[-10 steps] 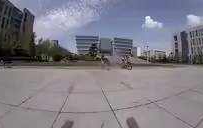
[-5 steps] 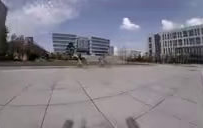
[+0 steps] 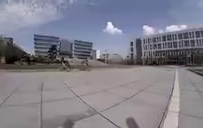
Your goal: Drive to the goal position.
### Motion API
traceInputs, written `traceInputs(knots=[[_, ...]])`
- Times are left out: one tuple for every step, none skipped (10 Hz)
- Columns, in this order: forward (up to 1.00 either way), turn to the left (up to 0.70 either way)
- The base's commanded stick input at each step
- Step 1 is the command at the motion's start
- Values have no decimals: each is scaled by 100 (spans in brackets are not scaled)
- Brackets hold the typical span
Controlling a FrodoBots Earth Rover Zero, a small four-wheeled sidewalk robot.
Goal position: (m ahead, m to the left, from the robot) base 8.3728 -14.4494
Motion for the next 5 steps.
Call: traceInputs(knots=[[70,-1],[70,-21],[70,-34],[70,-34],[70,-34]])
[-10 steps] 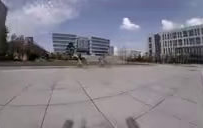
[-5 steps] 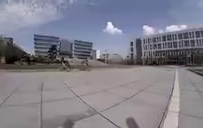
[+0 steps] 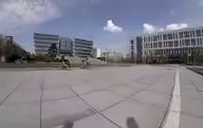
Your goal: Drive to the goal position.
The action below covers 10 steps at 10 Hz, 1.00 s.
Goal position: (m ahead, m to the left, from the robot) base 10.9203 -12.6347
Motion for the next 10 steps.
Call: traceInputs(knots=[[70,-34],[70,-34],[70,-34],[70,-34],[70,-34],[70,-34],[70,-34],[70,-34],[70,-34],[70,-34]])
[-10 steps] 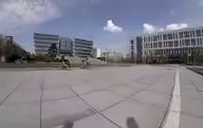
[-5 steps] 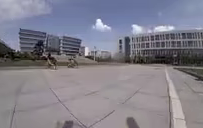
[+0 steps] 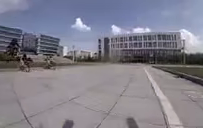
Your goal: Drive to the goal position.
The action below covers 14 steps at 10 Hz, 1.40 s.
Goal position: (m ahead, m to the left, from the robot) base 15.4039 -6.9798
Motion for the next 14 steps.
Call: traceInputs(knots=[[70,-34],[70,-34],[70,-34],[70,-34],[70,-34],[70,-34],[70,-29],[70,-11],[70,0],[70,0],[70,0],[70,0],[70,0],[70,0]])
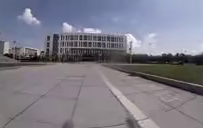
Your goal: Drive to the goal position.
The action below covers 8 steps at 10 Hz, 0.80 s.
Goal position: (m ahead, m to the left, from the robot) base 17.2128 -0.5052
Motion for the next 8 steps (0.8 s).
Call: traceInputs(knots=[[70,0],[70,0],[70,0],[70,0],[70,0],[70,0],[70,0],[70,0]])
